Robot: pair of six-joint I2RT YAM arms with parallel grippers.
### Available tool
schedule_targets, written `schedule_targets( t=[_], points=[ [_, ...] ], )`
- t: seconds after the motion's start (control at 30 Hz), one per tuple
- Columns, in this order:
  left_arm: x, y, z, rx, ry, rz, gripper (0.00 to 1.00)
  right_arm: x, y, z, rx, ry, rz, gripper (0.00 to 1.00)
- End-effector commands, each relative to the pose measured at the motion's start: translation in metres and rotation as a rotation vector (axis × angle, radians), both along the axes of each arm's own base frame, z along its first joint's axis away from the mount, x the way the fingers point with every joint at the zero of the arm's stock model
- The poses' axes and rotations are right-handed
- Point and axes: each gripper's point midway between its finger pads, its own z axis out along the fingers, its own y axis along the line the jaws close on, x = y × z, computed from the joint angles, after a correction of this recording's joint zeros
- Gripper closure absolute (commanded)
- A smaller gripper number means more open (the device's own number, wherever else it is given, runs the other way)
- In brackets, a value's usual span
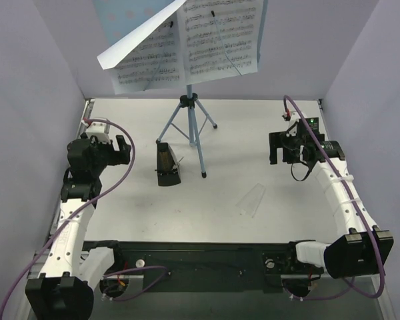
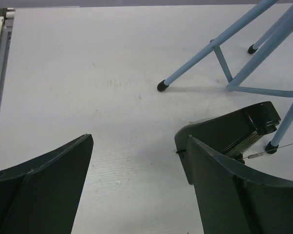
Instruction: Pack up the instrument practice props
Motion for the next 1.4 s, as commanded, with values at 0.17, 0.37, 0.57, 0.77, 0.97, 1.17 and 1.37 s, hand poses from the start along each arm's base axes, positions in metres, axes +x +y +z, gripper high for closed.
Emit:
schedule_targets(
  t=[0.17, 0.37, 0.57, 0.77, 0.97, 1.17, 1.37],
  points=[
    [0.017, -0.026, 0.008, -0.107, 0.029, -0.107, 0.12, -0.015, 0.051, 0.003, 0.006, 0.044, 0.39, 0.17],
    [0.018, -0.039, 0.003, -0.219, 0.085, -0.135, 0.17, -0.023, 0.126, 0.022, -0.116, -0.02, 0.682, 0.2],
    [0.008, -0.042, -0.008, -0.236, 0.251, -0.139, 0.18, -0.006, 0.193, 0.042, 0.022, -0.051, 0.655, 0.2],
    [-0.007, -0.011, -0.001, -0.255, 0.36, 0.033, 0.19, -0.005, 0.258, 0.057, 0.194, -0.056, 0.633, 0.21],
    [-0.032, 0.018, -0.005, -0.361, 0.405, 0.264, 0.18, -0.009, 0.31, 0.054, 0.228, -0.03, 0.618, 0.14],
    [-0.045, 0.001, -0.008, -0.53, 0.395, 0.276, 0.19, 0.014, 0.337, 0.052, 0.23, -0.057, 0.507, 0.09],
    [-0.048, 0.021, -0.003, -0.591, 0.336, 0.353, 0.2, 0.035, 0.363, 0.05, 0.311, -0.033, 0.393, 0.14]
  ],
)
